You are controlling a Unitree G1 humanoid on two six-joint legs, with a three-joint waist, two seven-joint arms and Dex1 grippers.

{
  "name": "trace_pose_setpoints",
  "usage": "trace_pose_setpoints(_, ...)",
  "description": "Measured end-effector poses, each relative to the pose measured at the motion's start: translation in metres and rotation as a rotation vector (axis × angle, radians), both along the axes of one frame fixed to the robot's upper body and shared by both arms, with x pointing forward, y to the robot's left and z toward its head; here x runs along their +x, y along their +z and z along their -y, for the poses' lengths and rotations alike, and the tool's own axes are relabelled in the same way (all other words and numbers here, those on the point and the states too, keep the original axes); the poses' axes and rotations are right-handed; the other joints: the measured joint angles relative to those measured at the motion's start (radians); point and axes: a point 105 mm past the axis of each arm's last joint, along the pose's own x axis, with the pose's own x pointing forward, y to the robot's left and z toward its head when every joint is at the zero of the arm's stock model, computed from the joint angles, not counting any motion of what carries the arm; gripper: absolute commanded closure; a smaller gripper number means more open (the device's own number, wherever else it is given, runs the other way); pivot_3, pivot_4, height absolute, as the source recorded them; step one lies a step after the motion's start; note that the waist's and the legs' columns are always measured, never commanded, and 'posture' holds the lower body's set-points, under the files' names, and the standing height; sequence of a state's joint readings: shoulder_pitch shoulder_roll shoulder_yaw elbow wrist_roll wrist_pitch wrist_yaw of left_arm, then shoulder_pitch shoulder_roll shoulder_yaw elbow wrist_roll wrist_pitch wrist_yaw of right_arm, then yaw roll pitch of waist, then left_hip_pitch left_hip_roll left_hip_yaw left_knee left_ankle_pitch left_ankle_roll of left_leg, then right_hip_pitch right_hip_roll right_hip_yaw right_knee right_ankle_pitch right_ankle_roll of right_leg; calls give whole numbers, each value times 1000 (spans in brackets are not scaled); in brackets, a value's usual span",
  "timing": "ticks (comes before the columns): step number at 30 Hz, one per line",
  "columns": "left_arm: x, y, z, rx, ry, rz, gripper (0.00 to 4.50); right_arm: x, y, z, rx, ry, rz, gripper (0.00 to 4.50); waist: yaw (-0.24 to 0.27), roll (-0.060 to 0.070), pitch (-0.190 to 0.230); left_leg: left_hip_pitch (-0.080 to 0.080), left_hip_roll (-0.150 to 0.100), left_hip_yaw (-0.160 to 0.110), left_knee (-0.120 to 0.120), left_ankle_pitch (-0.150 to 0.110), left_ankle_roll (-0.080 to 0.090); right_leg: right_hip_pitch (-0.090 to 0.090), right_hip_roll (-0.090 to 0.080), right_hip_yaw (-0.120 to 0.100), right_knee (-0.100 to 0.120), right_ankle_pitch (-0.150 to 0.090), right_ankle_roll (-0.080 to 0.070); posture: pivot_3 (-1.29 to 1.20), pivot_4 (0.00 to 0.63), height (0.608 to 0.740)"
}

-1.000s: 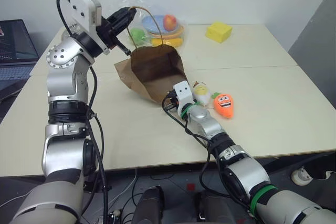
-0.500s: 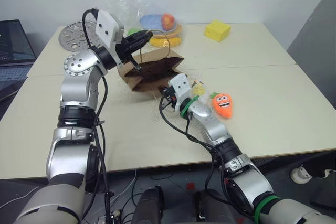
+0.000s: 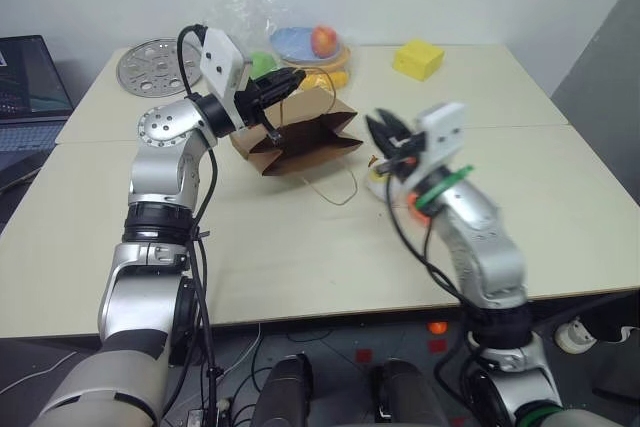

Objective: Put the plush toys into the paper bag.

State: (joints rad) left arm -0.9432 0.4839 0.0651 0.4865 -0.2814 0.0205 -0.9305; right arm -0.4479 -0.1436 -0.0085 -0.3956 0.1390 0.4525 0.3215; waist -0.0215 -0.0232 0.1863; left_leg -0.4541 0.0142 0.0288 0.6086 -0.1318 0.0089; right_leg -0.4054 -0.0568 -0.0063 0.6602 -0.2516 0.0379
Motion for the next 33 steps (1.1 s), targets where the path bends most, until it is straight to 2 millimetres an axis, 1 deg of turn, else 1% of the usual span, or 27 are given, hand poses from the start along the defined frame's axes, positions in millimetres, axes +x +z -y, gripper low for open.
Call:
trace_pose_setpoints(2,0,0,1,-1,-3,-3,4500,-1,-7,13,-15,-53,-44,1764,0,0,0,0,0,0,0,0,0,0,0,0,0,0,-1,0,150,740)
trace_pose_setpoints(3,0,0,4,0,-13,-2,4500,-7,-18,22,-38,-89,-91,1396,2,0,0,0,1,0,0,0,0,0,0,0,0,-1,-1,0,150,740)
trace_pose_setpoints(4,0,0,5,3,-17,-2,4500,-12,-31,32,-52,-129,-152,1058,3,0,0,0,1,0,0,0,0,0,-1,0,-1,-1,-2,0,150,740)
trace_pose_setpoints(6,0,0,4,9,-22,-6,4500,-22,-70,57,-59,-233,-337,283,11,0,0,-1,1,0,-1,0,0,0,-1,-1,-1,-2,-2,0,150,740)
trace_pose_setpoints(7,0,-1,4,9,-22,-10,4500,-24,-83,64,-59,-265,-400,12,13,0,0,-1,1,1,-1,0,0,-1,0,0,-1,-1,-2,0,150,740)
trace_pose_setpoints(8,1,-2,4,8,-23,-15,4500,-26,-91,69,-61,-287,-444,12,12,0,0,-1,1,2,-1,0,0,-1,0,1,-1,-2,-3,0,150,740)
trace_pose_setpoints(10,0,-3,6,9,-29,-18,4500,-30,-95,71,-66,-307,-472,12,9,0,0,-1,2,2,-1,0,0,-1,0,1,-1,-4,-6,0,150,740)
trace_pose_setpoints(13,1,-4,6,10,-29,-25,4500,-31,-99,70,-73,-329,-493,12,10,0,0,0,2,2,0,0,-1,-1,0,0,-1,-4,-6,0,150,740)
trace_pose_setpoints(16,1,-4,5,10,-28,-32,4500,-30,-110,66,-49,-325,-544,12,14,0,0,-1,2,2,0,-1,-2,0,0,-1,-2,-4,-7,0,150,740)
trace_pose_setpoints(19,1,-4,4,14,-24,-33,4500,-30,-120,62,-62,-308,-583,12,15,0,0,-1,2,2,0,0,0,0,1,0,-3,-4,-6,0,150,740)
trace_pose_setpoints(22,0,-3,3,17,-20,-33,4500,-27,-130,66,-94,-326,-602,12,17,0,0,-2,1,3,-1,0,0,0,2,-1,-4,-4,-6,0,150,740)
trace_pose_setpoints(23,-1,-3,3,20,-20,-31,4500,-26,-132,70,-119,-340,-598,282,16,0,0,-2,1,3,-1,0,0,0,2,-1,-4,-4,-6,0,150,740)
trace_pose_setpoints(24,-1,-2,2,21,-20,-29,4500,-26,-134,73,-138,-350,-594,384,17,0,0,-2,1,2,-1,0,0,0,2,-1,-4,-4,-6,0,150,740)
trace_pose_setpoints(25,-1,-2,2,23,-19,-27,4500,-26,-136,74,-170,-355,-583,594,17,0,0,-2,1,2,-1,0,0,0,2,-1,-4,-4,-6,0,150,740)
trace_pose_setpoints(26,-2,-2,1,24,-16,-26,4500,-26,-138,76,-199,-356,-573,1003,17,0,0,-2,1,2,-1,0,0,0,2,-1,-4,-4,-6,0,150,740)
trace_pose_setpoints(27,-2,-2,0,25,-14,-26,4500,-26,-139,78,-214,-363,-568,1262,17,0,0,-2,1,2,-1,0,0,0,2,-1,-4,-4,-6,0,150,740)
trace_pose_setpoints(29,-2,-2,0,26,-12,-27,4500,-27,-141,79,-229,-363,-557,2074,17,0,0,-2,1,2,-1,0,0,0,2,-1,-4,-4,-6,0,150,740)
trace_pose_setpoints(33,-3,-2,0,27,-12,-22,4500,-27,-145,81,-250,-362,-538,3499,18,0,0,-2,1,2,0,0,0,0,2,-1,-4,-4,-5,0,150,740)
